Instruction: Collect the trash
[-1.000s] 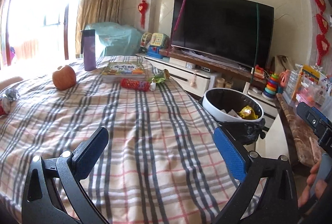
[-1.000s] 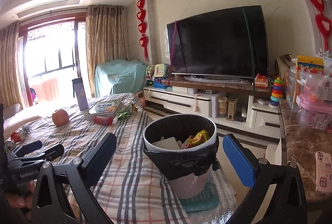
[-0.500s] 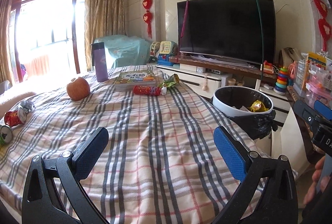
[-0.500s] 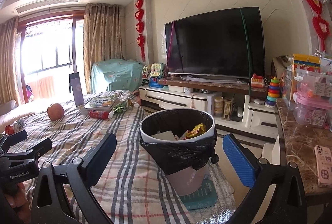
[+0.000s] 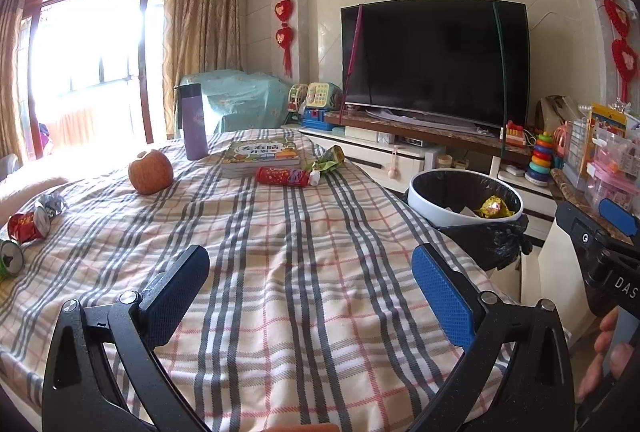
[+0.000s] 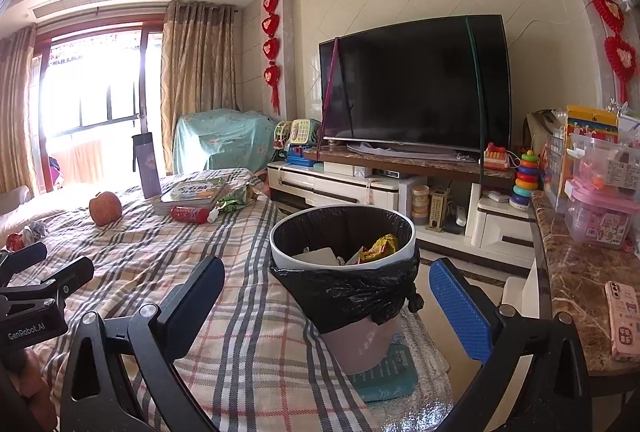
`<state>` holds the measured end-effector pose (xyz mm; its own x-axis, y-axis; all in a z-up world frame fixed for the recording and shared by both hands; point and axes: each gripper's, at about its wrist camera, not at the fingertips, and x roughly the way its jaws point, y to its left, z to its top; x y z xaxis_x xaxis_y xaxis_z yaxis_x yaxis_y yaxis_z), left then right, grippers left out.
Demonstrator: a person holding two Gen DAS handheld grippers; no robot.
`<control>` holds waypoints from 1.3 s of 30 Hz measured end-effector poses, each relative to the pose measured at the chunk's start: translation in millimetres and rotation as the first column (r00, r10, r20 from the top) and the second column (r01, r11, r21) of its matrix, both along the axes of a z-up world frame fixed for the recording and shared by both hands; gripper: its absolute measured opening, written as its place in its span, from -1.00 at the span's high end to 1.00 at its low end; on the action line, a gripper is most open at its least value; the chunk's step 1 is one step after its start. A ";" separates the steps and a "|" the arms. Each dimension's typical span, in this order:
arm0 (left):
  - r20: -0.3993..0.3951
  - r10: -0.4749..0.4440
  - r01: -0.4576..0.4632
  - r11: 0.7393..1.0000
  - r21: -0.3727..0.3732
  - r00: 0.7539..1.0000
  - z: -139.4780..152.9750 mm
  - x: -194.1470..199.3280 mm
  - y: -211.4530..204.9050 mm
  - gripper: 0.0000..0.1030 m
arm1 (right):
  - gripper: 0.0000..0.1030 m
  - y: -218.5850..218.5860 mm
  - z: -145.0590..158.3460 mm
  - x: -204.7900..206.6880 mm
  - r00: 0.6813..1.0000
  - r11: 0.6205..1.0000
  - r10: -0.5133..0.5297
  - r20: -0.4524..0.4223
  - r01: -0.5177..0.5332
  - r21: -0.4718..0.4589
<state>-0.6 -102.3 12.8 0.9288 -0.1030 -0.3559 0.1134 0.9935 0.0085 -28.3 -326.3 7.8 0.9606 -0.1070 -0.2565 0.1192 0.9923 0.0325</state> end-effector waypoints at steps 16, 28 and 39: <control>0.020 0.002 -0.002 1.000 0.013 1.000 1.5 -4.8 -4.1 -1.00 | -1.00 -7.2 1.0 -3.7 1.000 0.999 -0.006 0.027 0.005 0.033; 0.031 0.010 -0.011 1.000 0.020 0.999 0.4 -5.7 -4.3 -1.00 | -1.00 -5.7 2.6 -7.0 0.999 0.999 0.010 0.043 -0.011 0.038; 0.030 0.004 -0.005 1.000 0.020 1.000 0.9 -8.0 -3.1 -1.00 | -1.00 -4.2 2.1 -7.1 0.999 0.999 0.026 0.038 -0.028 0.046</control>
<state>-8.5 -105.4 13.7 0.9395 -0.0920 -0.3300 0.1086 0.9936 0.0322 -35.5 -330.5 9.9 0.9719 -0.0694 -0.2247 0.0900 0.9925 0.0828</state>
